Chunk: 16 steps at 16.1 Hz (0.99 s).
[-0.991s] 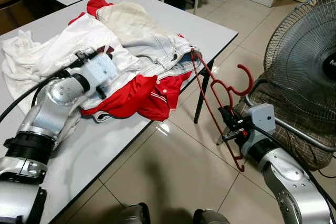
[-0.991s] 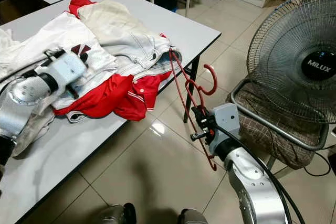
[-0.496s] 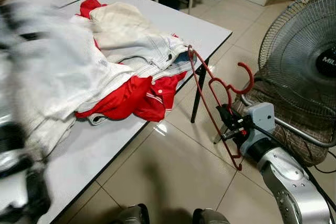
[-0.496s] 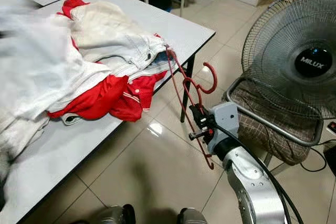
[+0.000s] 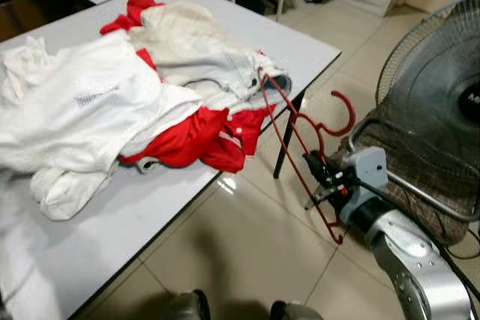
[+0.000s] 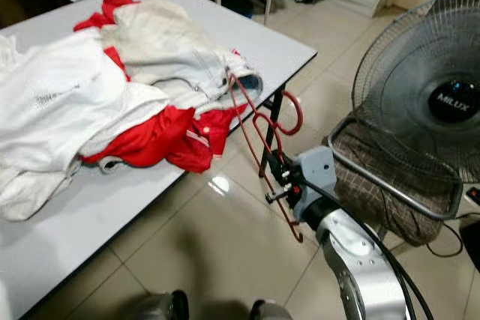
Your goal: Hang hanger
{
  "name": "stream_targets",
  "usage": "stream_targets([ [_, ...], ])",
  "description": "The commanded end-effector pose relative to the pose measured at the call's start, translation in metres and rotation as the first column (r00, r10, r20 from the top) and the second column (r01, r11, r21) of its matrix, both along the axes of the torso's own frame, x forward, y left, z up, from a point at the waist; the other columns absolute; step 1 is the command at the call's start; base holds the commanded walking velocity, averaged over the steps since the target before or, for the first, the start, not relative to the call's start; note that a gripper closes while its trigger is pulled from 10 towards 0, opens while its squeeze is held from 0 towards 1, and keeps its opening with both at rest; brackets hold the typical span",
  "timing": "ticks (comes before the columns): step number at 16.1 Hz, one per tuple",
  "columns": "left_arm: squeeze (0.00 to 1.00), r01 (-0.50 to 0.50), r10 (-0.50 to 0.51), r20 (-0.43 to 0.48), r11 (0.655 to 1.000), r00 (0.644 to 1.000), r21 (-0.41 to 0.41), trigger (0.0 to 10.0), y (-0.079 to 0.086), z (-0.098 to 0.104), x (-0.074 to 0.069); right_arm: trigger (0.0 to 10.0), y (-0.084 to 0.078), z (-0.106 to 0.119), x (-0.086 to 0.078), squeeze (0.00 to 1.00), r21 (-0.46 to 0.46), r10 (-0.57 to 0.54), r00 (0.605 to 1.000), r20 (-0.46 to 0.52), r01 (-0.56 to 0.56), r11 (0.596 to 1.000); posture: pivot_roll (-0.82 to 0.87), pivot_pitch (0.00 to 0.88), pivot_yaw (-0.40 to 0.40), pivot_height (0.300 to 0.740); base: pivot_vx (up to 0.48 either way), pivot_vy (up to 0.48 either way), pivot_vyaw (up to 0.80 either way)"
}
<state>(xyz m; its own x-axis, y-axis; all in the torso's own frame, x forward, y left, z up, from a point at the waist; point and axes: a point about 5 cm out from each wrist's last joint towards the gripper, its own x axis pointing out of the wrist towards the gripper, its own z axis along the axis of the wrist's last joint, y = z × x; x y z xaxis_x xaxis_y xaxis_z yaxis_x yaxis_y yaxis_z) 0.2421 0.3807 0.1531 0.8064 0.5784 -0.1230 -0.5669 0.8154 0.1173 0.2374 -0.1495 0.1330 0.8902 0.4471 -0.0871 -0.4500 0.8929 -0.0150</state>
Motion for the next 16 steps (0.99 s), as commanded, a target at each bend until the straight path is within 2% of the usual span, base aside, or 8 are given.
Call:
stream_targets([
  [1,1.0,0.041,-0.039,-0.03,0.998,0.999,0.051,10.0,-0.001,0.008,0.002,10.0,0.001,0.003,-0.001,0.0,-0.002,0.014,1.0,0.015,-0.014,1.0,-0.07,0.117,0.003,0.74,0.0,0.0,0.0],
  [4,1.0,0.025,-0.015,-0.115,0.996,0.993,0.087,10.0,0.013,0.01,-0.008,10.0,0.002,0.003,-0.002,0.0,0.0,0.029,0.999,0.019,-0.029,1.0,-0.07,0.117,0.008,0.74,0.0,0.0,0.0],
  [6,1.0,0.184,-0.171,-0.092,0.969,0.981,0.165,10.0,0.003,0.03,-0.003,10.0,0.002,0.004,-0.002,0.0,0.008,0.038,0.999,0.017,-0.038,0.999,-0.07,0.118,0.007,0.74,0.0,0.0,0.0],
  [9,1.0,0.527,-0.528,-0.071,0.808,0.846,0.264,10.0,-0.044,0.054,0.018,10.0,0.002,0.002,-0.003,0.0,-0.03,0.053,0.998,0.018,-0.053,0.998,-0.06,0.118,0.006,0.74,0.0,0.0,0.0],
  [10,0.59,0.599,-0.602,-0.082,0.754,0.795,0.271,10.0,-0.058,0.054,0.02,10.0,0.003,0.002,-0.003,0.0,-0.008,0.066,0.998,0.011,-0.066,0.998,-0.06,0.118,0.008,0.74,0.0,0.0,0.0],
  [11,0.0,0.716,-0.717,-0.109,0.648,0.688,0.261,10.0,-0.083,0.051,0.021,10.0,0.003,0.003,-0.004,0.0,0.017,0.079,0.997,0.005,-0.079,0.997,-0.07,0.119,0.009,0.74,0.0,0.0,0.0],
  [13,0.0,0.859,-0.842,-0.186,0.475,0.507,0.192,10.0,-0.124,0.035,0.016,10.0,0.004,0.005,-0.003,0.0,-0.001,0.07,0.997,0.025,-0.07,0.998,-0.07,0.12,0.009,0.74,0.0,0.0,0.0],
  [16,0.0,0.871,-0.832,-0.265,0.446,0.488,0.204,10.0,-0.143,0.024,0.018,10.0,0.006,0.004,-0.002,0.0,-0.003,0.088,0.996,0.021,-0.088,0.996,-0.07,0.12,0.007,0.74,0.0,0.0,0.0],
])
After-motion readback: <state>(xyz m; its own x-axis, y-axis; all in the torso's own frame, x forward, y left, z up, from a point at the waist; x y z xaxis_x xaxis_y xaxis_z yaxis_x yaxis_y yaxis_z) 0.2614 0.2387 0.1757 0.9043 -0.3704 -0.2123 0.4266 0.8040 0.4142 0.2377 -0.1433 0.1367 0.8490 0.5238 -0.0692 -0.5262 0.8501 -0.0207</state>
